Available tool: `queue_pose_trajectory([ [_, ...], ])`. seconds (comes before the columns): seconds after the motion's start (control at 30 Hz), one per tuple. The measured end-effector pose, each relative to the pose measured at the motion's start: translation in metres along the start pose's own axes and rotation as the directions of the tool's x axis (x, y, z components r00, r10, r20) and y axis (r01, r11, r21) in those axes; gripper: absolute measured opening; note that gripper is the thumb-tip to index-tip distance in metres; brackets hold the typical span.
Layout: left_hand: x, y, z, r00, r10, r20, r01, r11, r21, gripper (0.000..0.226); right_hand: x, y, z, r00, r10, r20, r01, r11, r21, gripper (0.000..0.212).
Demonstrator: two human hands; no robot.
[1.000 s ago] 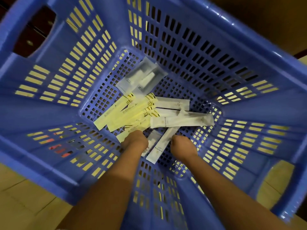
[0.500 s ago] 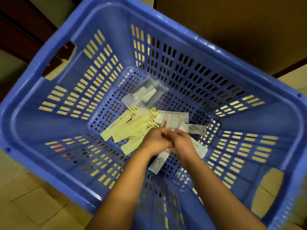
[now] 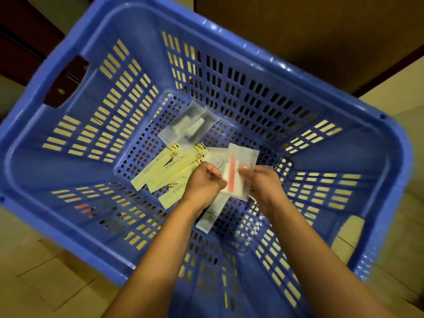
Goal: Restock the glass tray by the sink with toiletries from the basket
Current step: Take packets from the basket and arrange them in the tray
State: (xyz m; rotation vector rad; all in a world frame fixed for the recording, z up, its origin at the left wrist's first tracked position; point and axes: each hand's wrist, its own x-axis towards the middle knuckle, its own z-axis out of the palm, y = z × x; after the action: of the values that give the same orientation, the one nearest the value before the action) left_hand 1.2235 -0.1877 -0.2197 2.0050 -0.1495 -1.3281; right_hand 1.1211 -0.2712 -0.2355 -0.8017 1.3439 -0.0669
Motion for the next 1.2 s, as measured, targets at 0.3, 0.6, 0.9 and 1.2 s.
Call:
queue_pose_trajectory([
  [0.3,-0.068,0.069,-0.016,0.992,0.126,0.019,-0.120,0.974,-0.190,0.023,-0.076,-0.075,-0.037,0.979,-0.194,0.068,0.204,0.963,-0.178,0.023],
  [0.6,-0.160,0.123,-0.008,0.944,0.308,0.118,-0.274,0.932,-0.237,0.019,-0.193,-0.108,-0.084,0.923,-0.383,0.029,0.384,0.914,-0.132,0.009],
  [0.9,-0.281,0.099,0.058,0.827,0.372,0.421,-0.314,0.928,-0.202,0.016,-0.334,-0.033,-0.153,0.824,-0.484,-0.296,0.527,0.846,0.084,0.015],
  [1.2,-0.400,0.091,0.144,0.562,0.412,0.717,-0.529,0.846,-0.072,0.020,-0.480,0.056,-0.251,0.609,-0.440,-0.660,0.655,0.748,0.106,0.011],
])
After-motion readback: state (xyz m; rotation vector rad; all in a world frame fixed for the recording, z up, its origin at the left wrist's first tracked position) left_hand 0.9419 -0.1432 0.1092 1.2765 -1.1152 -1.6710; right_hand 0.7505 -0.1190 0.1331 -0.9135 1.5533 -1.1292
